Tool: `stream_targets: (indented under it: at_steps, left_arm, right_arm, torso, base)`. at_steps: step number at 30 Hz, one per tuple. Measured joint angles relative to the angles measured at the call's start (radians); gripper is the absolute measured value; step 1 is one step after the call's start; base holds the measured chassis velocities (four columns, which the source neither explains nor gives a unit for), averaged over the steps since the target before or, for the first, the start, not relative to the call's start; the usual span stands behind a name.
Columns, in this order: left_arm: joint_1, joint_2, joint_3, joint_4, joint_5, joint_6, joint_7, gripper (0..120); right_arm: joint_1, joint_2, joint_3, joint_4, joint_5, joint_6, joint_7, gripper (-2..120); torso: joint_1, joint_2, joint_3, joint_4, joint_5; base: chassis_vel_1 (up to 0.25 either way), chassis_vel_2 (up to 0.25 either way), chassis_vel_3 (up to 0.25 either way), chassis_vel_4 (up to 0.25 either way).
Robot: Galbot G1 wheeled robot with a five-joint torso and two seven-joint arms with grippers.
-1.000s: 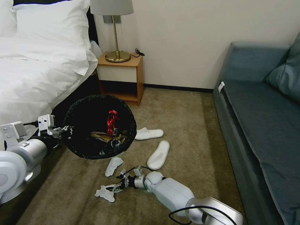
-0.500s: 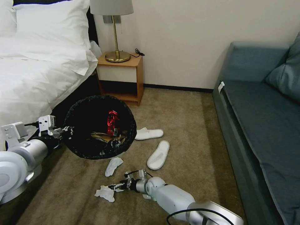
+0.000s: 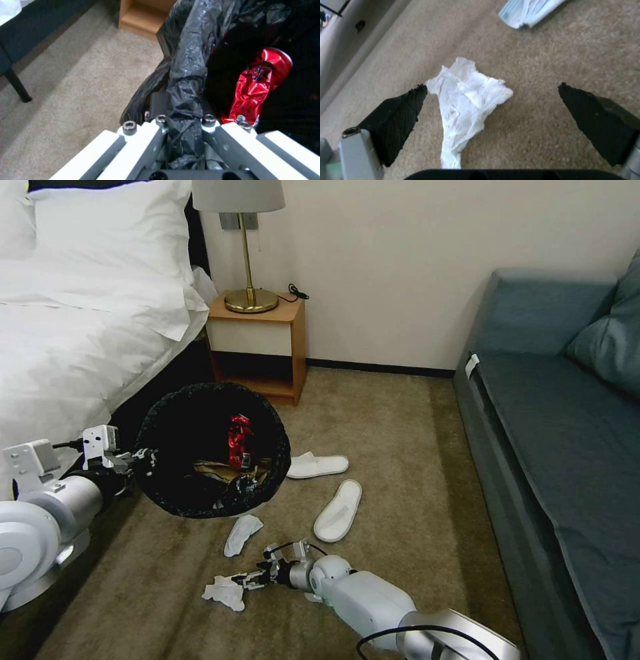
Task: Pick up the trash bin, then pick up the garbage on the floor and place it into the trash bin.
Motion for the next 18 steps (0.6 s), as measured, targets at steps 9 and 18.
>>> stream_targets:
  at_steps: [9, 18]
  left_arm:
    - [0.003, -0.002, -0.005, -0.001, 0.000, 0.000, 0.001, 2]
    - [0.003, -0.007, -0.011, 0.000, -0.002, 0.000, 0.004, 2]
  right_arm:
    - [-0.005, 0.000, 0.060, 0.042, -0.238, 0.034, 0.019, 100]
    - [-0.017, -0.009, 0.125, 0.251, -0.338, 0.048, 0.092, 100]
  torso:
    - [0.000, 0.000, 0.000, -0.0001, 0.0000]
    - [0.000, 0.000, 0.000, 0.0003, 0.0005]
  base:
    - [0.000, 0.000, 0.000, 0.000]
    - [0.000, 0.000, 0.000, 0.000]
